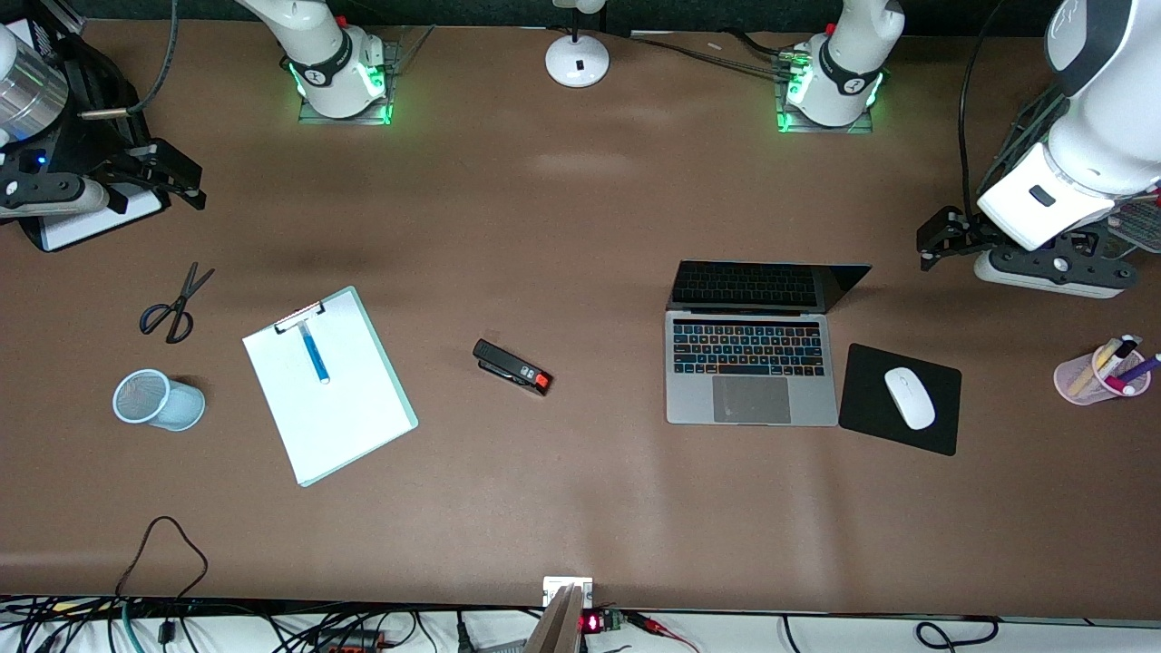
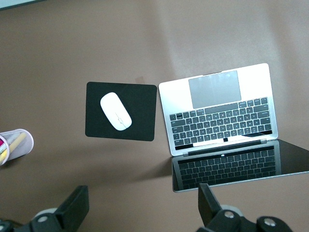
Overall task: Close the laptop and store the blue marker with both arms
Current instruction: 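Lower the right gripper onto the blue marker on the clipboard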
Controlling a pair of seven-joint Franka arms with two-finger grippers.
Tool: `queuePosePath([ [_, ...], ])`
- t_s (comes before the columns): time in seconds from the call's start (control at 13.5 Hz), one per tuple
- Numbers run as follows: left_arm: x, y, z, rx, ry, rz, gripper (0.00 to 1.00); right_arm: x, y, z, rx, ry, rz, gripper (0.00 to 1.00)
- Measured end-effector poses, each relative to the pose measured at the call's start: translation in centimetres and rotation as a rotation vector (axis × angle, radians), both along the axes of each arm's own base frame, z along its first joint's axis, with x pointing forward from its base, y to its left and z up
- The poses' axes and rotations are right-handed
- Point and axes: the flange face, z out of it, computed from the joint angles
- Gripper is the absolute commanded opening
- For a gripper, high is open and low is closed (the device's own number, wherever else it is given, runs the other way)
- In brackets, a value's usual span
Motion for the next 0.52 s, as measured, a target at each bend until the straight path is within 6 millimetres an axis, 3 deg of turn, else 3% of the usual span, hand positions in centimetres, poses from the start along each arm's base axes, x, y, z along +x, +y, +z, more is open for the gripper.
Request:
queuePosePath([
  [0.37,0.0,-0.1,0.0,0.000,0.000,-0.002,1.00,0.1,0.1,-0.2,0.000,0.001,0.002,1.00],
  [0.52,0.0,-0.2,-0.1,-0.009,0.003,-0.001,1.00,0.8,0.2,-1.6,-0.003,0.016,0.004,1.00],
])
